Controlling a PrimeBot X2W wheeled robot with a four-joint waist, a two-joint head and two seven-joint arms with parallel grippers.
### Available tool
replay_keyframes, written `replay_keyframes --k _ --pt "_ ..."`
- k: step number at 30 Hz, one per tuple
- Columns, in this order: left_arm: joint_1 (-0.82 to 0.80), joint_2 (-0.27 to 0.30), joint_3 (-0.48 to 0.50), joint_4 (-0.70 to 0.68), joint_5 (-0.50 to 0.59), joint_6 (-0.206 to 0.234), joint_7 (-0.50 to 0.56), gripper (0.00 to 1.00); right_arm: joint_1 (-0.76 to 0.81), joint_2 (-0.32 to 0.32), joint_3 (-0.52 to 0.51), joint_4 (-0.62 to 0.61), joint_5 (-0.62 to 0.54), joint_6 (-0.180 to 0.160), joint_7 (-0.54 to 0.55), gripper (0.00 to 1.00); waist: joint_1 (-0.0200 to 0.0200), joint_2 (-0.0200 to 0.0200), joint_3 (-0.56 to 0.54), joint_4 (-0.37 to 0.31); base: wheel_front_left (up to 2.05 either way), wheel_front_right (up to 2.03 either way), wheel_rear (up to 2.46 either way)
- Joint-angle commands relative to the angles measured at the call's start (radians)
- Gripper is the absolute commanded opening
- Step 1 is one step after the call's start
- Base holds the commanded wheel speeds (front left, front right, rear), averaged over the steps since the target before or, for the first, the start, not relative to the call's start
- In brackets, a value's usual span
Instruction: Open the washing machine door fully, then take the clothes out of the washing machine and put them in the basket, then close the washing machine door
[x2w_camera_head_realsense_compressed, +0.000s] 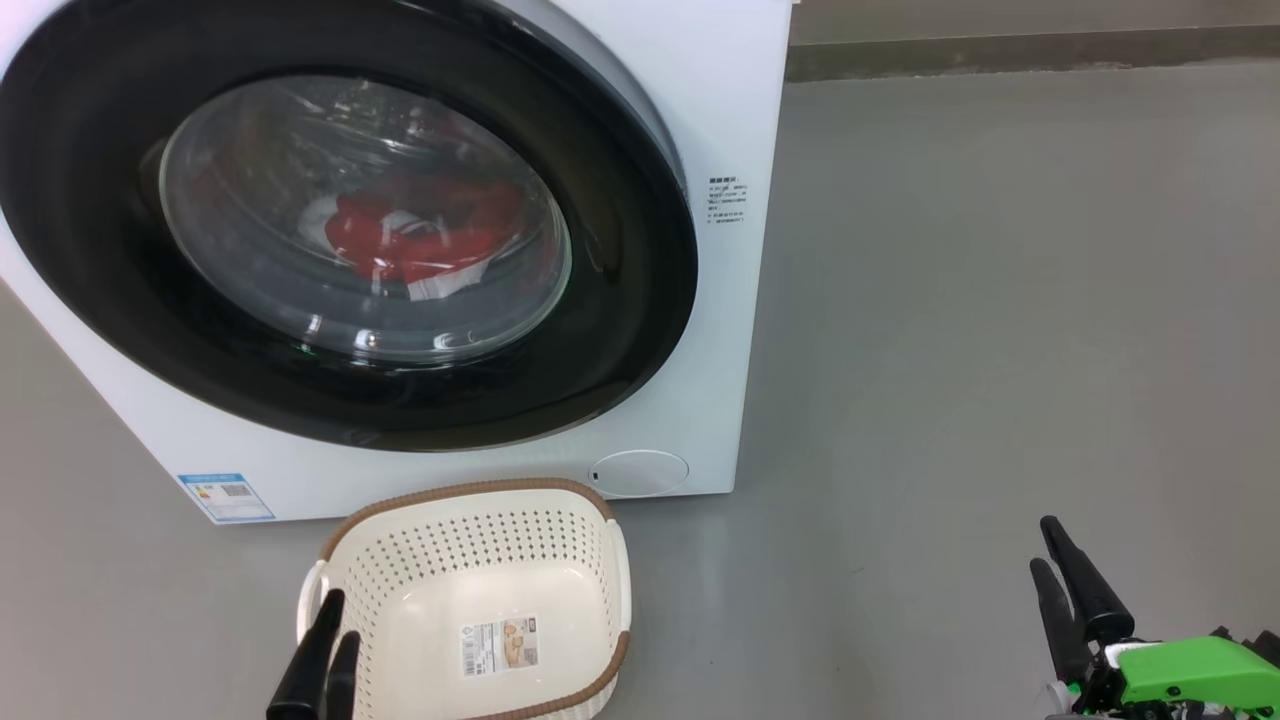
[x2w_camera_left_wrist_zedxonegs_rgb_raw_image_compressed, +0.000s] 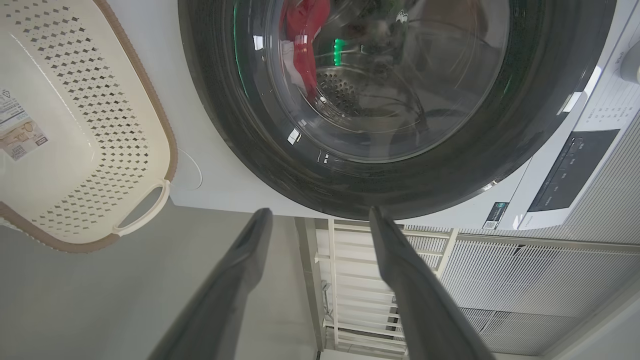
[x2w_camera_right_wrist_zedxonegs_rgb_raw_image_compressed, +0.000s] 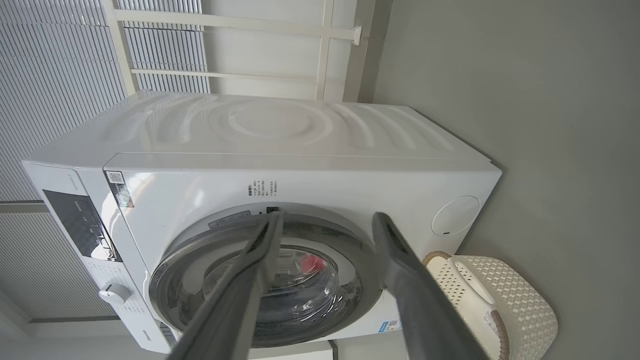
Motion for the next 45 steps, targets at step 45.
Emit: replay_keyframes --k 45 --pt "0.024 0.021 -0.057 -0.127 0.623 0.046 -0.137 1.0 0.021 -0.076 0.108 -0.087 -0.473 0.004 -0.136 1.0 0.0 0.0 0.001 0.013 0.0 0.0 0.0"
